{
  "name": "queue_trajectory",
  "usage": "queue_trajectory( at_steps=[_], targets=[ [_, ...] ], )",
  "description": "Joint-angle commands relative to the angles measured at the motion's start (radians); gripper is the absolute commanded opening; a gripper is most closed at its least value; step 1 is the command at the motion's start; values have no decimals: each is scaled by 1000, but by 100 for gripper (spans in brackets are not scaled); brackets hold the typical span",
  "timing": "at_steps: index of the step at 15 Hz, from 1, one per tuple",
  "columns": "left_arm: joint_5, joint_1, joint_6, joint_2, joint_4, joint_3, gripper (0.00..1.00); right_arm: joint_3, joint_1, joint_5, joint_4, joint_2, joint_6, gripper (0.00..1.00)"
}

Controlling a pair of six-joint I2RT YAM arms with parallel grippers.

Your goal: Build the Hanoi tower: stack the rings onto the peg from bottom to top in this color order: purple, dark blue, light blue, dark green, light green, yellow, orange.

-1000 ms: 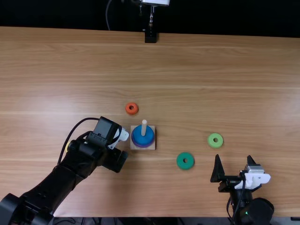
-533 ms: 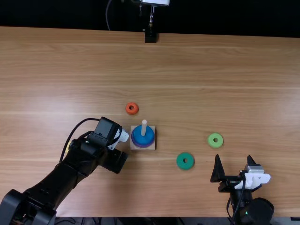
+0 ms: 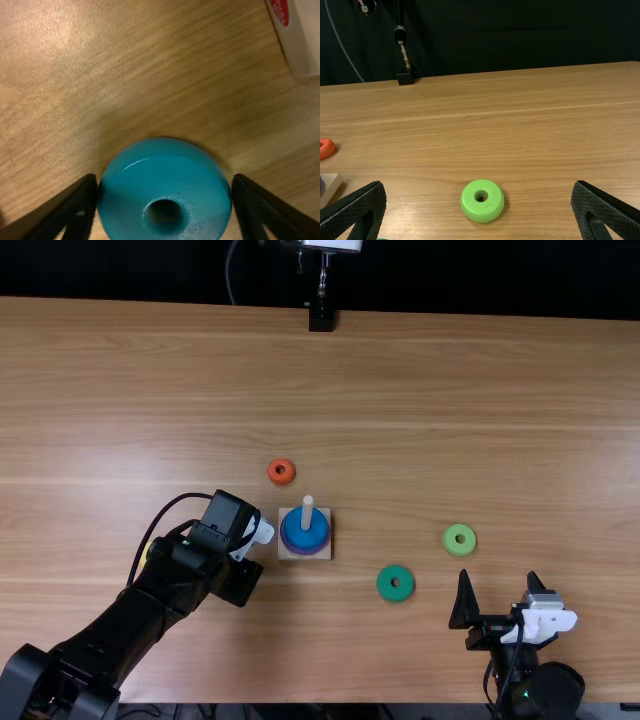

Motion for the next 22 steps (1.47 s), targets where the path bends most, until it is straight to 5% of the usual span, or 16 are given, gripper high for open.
queue_trajectory(
  at_steps=[1,3,7,14,17,22],
  targets=[
    [-5,0,1,16,-17,8,10,-50,-12,9,-81,-13,-4,100],
    [-13,0,10,9,-73,5,0,-50,-12,9,-81,-13,-4,100],
    [-18,5,6,-17,-132,40,0,-50,-12,9,-81,-13,-4,100],
    [-13,5,-12,-116,-472,346,0,-50,-12,9,-81,-13,-4,100],
    [-13,0,-82,-97,-627,513,0,-50,-12,9,-81,-13,-4,100],
    [-2,-4,-89,4,-831,821,0,-50,-12,9,-81,-13,-4,100]
  ],
)
